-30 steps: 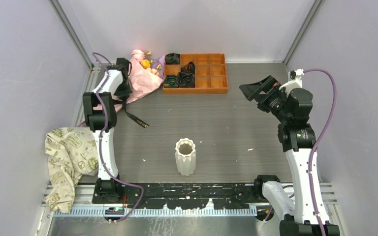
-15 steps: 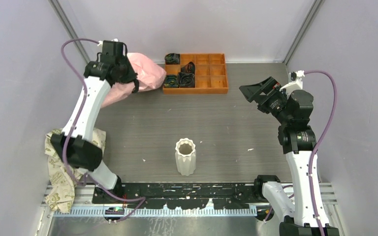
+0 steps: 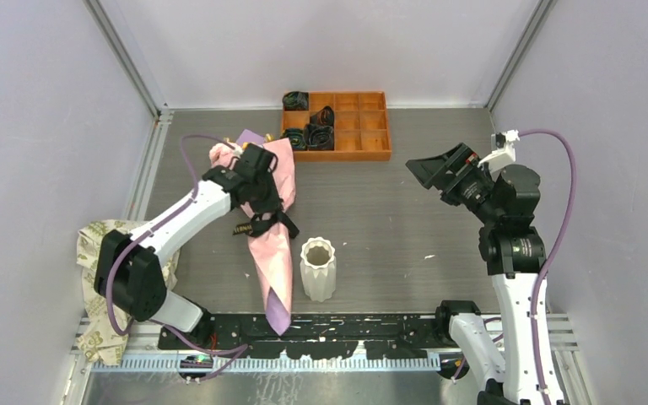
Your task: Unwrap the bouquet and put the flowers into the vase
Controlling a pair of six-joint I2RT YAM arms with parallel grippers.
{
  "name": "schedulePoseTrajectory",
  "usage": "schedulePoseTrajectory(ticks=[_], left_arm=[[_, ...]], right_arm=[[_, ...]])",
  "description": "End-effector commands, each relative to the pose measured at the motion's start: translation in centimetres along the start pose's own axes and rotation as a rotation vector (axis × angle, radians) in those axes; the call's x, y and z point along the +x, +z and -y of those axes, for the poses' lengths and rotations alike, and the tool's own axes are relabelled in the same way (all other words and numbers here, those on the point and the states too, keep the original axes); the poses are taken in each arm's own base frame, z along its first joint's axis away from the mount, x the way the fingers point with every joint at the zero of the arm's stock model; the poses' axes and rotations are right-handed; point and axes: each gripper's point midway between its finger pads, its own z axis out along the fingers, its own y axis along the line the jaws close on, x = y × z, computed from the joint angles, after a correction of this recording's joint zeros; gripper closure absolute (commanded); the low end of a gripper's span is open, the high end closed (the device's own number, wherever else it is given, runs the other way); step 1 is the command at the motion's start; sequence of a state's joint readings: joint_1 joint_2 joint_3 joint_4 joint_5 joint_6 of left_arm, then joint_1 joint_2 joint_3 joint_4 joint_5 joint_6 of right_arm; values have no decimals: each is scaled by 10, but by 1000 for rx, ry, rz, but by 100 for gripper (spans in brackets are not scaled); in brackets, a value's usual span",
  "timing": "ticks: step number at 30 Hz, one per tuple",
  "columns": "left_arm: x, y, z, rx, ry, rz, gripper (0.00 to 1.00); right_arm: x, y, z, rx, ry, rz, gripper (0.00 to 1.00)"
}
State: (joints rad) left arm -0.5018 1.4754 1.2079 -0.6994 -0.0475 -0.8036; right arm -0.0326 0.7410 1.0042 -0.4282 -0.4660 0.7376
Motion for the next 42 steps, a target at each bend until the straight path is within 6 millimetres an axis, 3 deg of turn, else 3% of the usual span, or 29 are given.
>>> schedulePoseTrajectory(ticks=[1,6,8,10,13,15,19,23,27,29,33,37,42], left_arm=[[6,4,44,141,43,66,84],[1,-8,62,215,81,94,42],[-9,-26,74,283,105,141,16],[-18,-55,94,396,133,187,6],[-35,-104,107,501,134,288,4],[-41,-125,104,518,125,334,4],[-53,-151,79,434,120,433,4],[-75,-185,49,320,84,572,3],[-90,-213,25,186,59,631,5],[-91,-221,2,81,34,649,5],[-89,-240,-28,13,2,711,5],[-81,-240,-37,20,1,713,5],[-71,-222,-38,2,30,657,6]], right_arm=[[6,-15,-12,-8,-29,-38,1],[13,-27,-16,-3,-45,-75,1],[16,-31,-20,-7,-59,-92,1],[18,-35,-24,-18,-71,-110,1],[23,-39,-33,-51,-74,-146,0],[27,-41,-40,-66,-86,-182,0],[23,-38,-50,-52,-125,-210,0],[21,-13,-63,-17,-160,-261,0],[46,26,-89,76,-347,-327,0],[61,34,-107,112,-465,-339,1],[90,30,-124,117,-587,-337,0],[132,15,-129,117,-727,-423,0],[180,-3,-125,167,-891,-475,1]])
